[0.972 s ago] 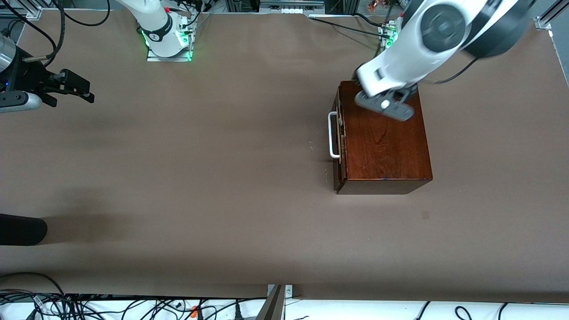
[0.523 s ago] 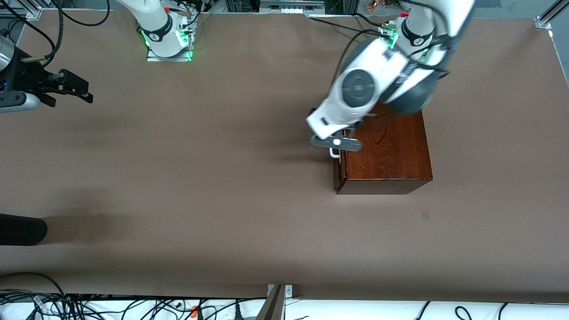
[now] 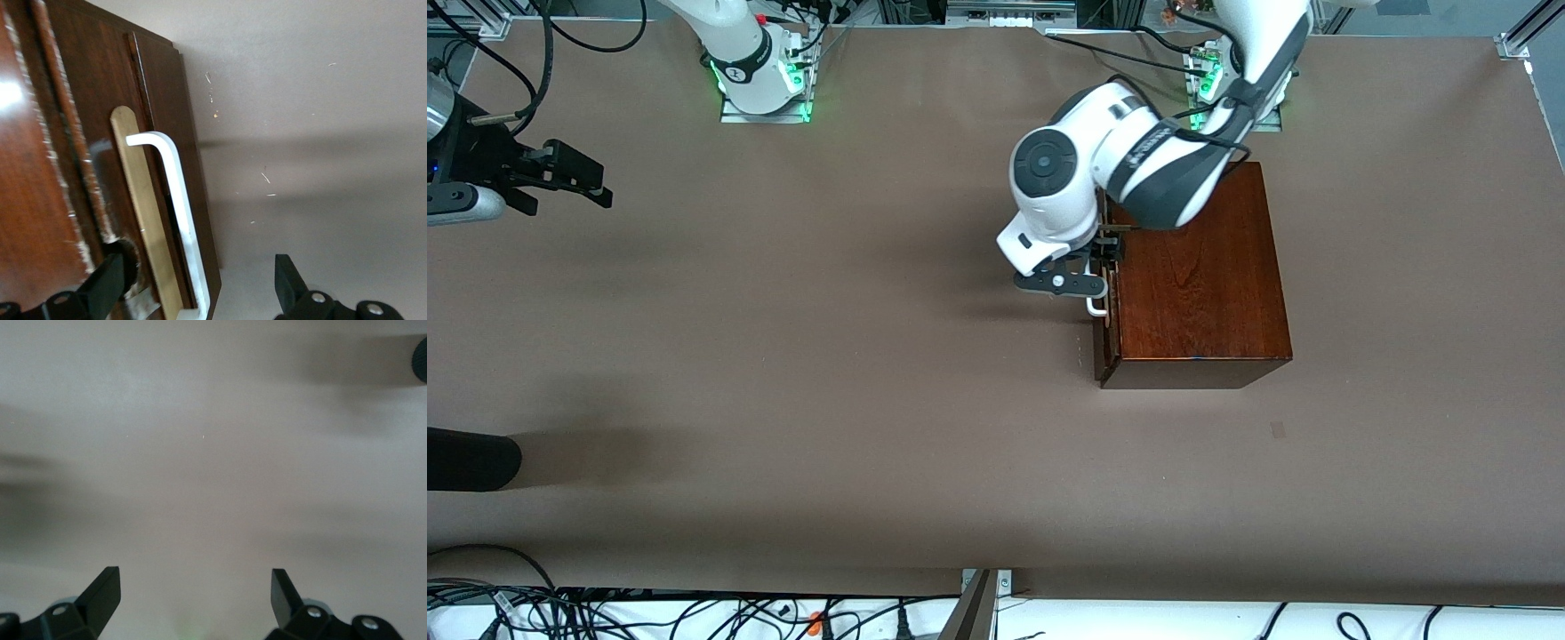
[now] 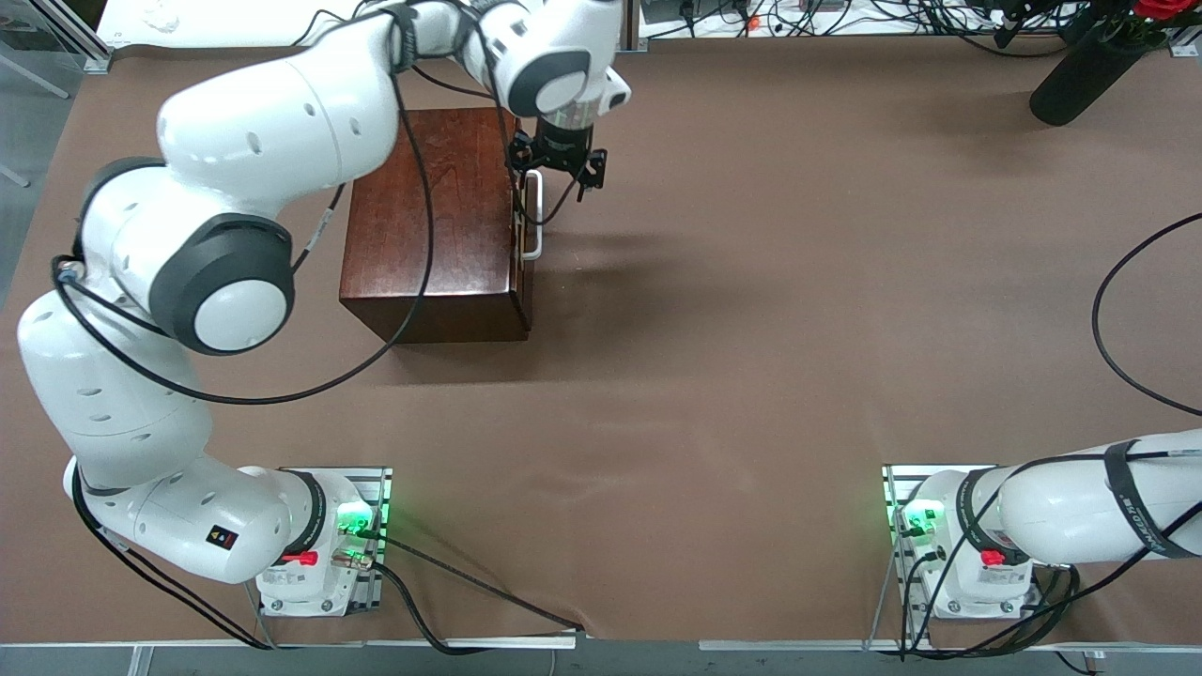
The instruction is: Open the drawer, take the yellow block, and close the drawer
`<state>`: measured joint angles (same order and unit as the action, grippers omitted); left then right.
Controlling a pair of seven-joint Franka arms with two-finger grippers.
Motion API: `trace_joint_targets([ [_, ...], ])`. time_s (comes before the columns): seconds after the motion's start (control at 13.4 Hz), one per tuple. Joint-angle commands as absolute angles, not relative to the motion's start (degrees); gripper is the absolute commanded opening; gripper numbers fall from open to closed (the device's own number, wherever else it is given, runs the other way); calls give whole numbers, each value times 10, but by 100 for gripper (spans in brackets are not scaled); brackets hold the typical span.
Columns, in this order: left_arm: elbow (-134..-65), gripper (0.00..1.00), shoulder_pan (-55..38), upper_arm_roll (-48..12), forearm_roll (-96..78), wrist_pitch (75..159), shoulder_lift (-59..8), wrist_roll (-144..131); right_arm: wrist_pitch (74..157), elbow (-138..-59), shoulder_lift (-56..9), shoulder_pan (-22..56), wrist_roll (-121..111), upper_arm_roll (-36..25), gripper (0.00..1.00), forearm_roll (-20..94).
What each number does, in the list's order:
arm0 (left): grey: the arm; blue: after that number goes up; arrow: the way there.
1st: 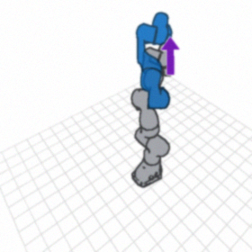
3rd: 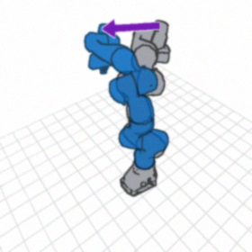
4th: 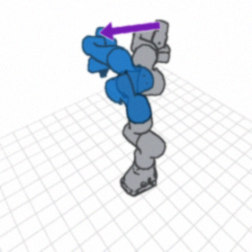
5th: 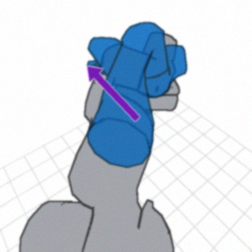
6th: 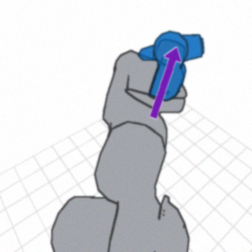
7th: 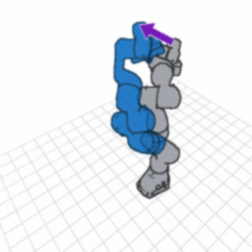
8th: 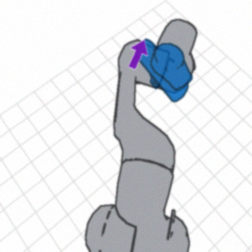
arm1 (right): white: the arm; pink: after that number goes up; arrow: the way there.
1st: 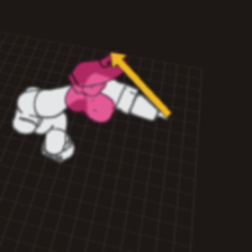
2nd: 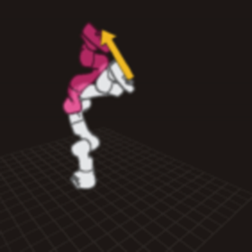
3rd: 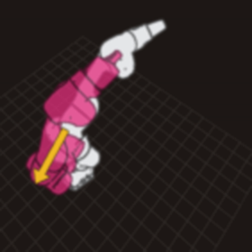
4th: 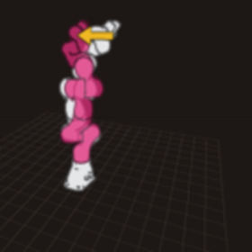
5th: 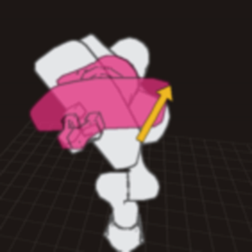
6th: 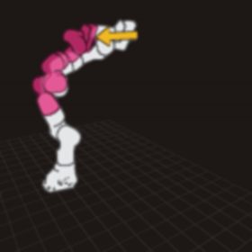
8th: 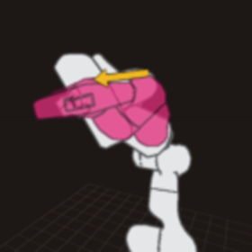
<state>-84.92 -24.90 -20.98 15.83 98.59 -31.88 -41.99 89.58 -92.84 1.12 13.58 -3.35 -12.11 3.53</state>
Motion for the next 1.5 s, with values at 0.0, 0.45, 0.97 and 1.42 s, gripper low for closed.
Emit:
trace_joint_targets([
  [0.0,-839,100,-279,-207,206,990,-340,-471,900,-919,5,133,-33,-120,100,36],
  [0.45,-887,100,-280,-207,249,1025,-338,-499,904,-919,4,134,-33,-120,100,36],
  [0.97,-896,100,-288,-210,239,1045,-347,-504,905,-919,4,134,-33,-120,100,36],
  [1.42,-886,100,-308,-210,217,1100,-362,-505,906,-919,4,134,-33,-120,100,36],
])
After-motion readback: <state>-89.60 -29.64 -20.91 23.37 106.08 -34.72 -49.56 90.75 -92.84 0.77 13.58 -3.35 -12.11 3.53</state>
